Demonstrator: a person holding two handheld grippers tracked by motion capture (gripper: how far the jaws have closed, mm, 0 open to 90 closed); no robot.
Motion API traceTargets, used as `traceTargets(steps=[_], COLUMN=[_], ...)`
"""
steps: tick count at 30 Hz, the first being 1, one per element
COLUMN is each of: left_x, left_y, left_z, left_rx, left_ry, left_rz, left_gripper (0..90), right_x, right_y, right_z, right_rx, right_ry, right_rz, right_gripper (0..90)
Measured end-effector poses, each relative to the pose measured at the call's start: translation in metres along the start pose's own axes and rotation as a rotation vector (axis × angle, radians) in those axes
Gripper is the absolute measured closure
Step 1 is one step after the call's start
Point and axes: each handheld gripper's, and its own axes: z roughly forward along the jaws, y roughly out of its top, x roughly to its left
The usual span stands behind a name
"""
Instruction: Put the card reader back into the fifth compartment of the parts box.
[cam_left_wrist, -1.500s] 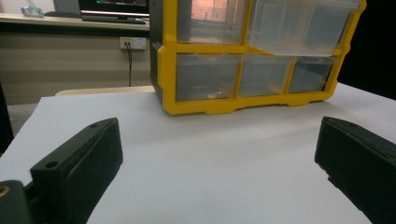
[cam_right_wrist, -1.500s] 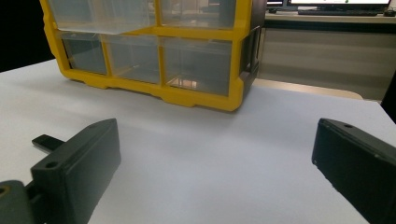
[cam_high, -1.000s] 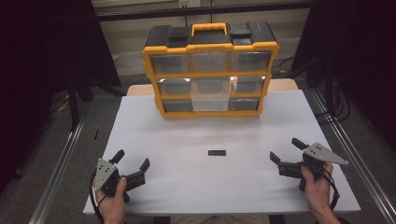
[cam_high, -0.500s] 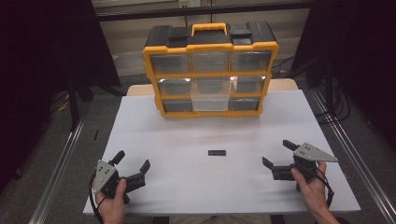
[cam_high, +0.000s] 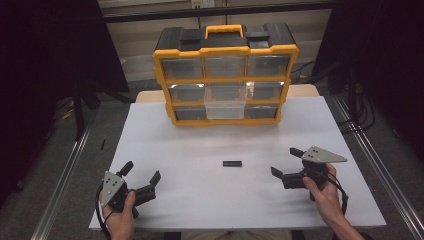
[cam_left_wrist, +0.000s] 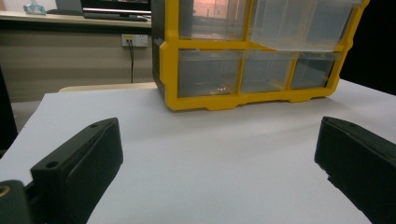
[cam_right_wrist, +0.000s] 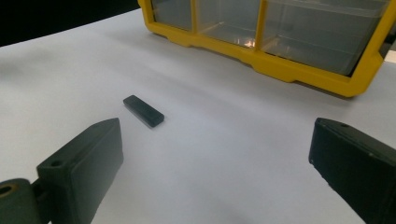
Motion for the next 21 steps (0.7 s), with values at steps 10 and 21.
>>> traceTargets(steps=[10,21], left_x=[0.000,0.000], left_y=[0.000,-0.001], left_z=[0.000,0.000], left_rx=[0.003,0.008], left_ry=[-0.004,-0.007], left_rz=[-0.002,-0.007], left_gripper=[1.2,1.2], right_x=[0.006,0.013], right_y=[0.014,0.025], right_z=[0.016,0.034], right_rx=[0.046,0.115], right_ry=[0.063,0.129], right_rz=[-0.010,-0.022], right_gripper=[1.9,2.5])
